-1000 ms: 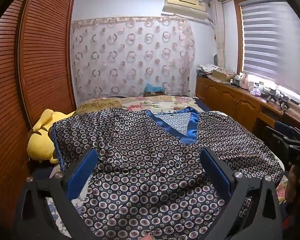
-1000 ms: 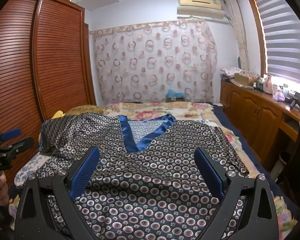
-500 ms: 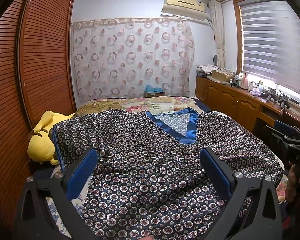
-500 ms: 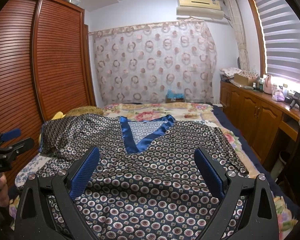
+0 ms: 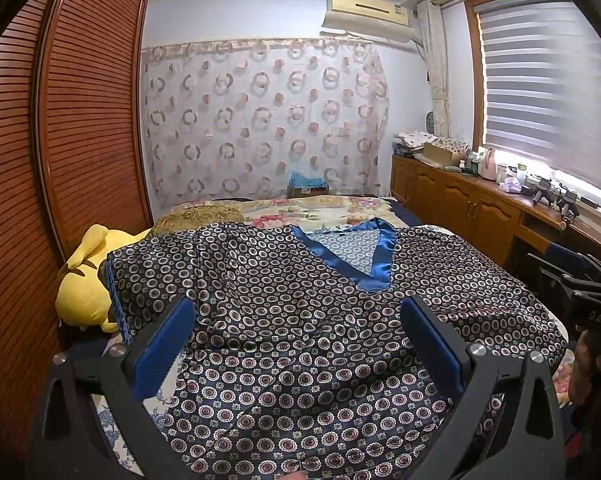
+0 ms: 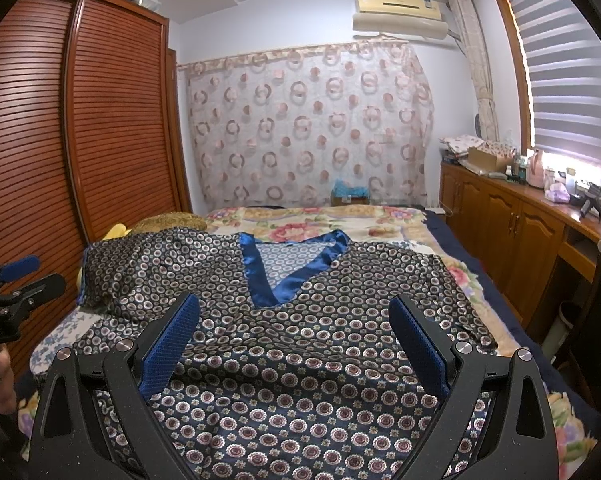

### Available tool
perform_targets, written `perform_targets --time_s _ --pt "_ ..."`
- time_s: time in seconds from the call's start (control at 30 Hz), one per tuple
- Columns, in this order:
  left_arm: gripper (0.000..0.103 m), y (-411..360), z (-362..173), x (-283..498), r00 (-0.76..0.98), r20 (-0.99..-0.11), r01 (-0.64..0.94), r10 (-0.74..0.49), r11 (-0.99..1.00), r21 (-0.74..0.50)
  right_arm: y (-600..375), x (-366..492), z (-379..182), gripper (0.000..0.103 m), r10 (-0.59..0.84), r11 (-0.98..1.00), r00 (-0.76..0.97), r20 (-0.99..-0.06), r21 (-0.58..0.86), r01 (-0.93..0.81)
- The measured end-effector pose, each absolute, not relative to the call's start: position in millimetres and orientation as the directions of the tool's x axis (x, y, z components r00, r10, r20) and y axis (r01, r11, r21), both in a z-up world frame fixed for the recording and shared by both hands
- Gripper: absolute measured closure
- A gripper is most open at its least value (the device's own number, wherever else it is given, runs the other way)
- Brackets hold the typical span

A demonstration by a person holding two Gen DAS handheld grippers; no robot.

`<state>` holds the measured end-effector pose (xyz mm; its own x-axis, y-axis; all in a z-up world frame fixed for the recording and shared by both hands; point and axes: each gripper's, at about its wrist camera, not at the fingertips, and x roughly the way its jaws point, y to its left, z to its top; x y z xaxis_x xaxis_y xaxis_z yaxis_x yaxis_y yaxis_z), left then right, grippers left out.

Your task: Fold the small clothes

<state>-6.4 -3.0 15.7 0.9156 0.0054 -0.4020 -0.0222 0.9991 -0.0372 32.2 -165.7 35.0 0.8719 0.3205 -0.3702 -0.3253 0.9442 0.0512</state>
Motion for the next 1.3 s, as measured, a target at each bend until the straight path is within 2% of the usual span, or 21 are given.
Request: perform_targets --time_s 1.3 --pt "0.0 -5.2 14.1 -6.6 0.92 -0.392 -0.022 0.006 0.999 -0.037 -166.2 33.3 26.4 0.006 0.323 0.944 0.872 -0.368 0.053 -0.327"
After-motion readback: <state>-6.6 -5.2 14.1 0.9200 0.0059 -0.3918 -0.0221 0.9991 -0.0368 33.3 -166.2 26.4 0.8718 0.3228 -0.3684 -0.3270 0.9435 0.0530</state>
